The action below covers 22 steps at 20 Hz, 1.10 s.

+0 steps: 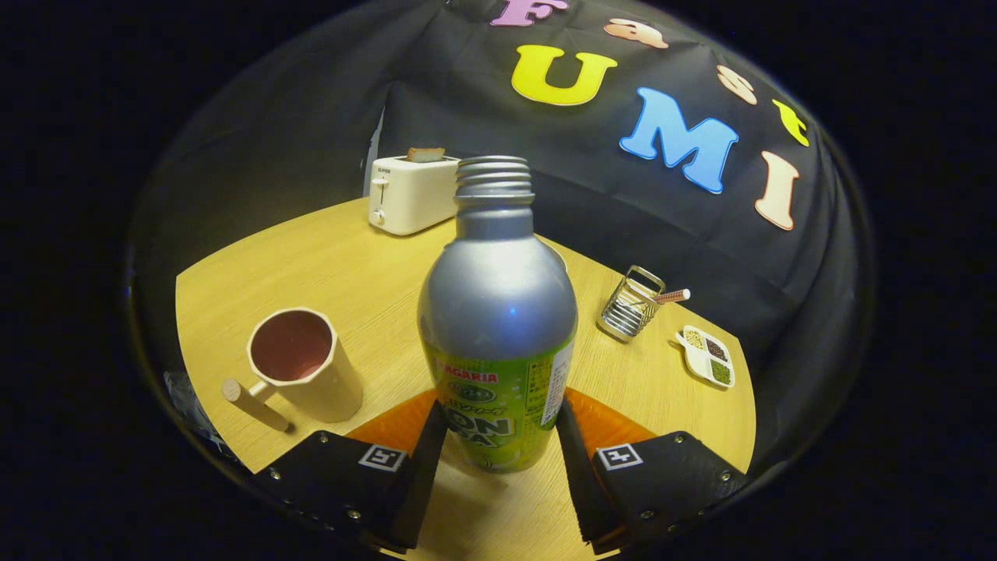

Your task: Take the bottle from table, then pour the juice into the cup, finally place the bottle on the coaster

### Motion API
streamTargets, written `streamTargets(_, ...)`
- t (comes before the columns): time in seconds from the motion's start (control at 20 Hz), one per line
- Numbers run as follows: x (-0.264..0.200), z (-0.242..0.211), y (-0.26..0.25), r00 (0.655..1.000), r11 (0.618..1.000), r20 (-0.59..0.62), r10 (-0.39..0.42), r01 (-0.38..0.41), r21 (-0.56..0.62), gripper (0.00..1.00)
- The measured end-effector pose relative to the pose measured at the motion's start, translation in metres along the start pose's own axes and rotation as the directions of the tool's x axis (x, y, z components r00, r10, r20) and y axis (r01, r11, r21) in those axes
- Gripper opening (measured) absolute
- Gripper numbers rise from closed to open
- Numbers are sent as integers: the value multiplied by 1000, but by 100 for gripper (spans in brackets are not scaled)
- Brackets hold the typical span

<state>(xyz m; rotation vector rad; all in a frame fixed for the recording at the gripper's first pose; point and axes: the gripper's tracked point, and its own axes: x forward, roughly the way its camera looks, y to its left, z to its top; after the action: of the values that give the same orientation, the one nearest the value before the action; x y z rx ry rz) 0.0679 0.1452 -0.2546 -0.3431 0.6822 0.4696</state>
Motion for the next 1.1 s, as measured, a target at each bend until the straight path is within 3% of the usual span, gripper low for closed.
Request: streamTargets(1.1,70,38,-21,989,982,140,-46,19,190,74)
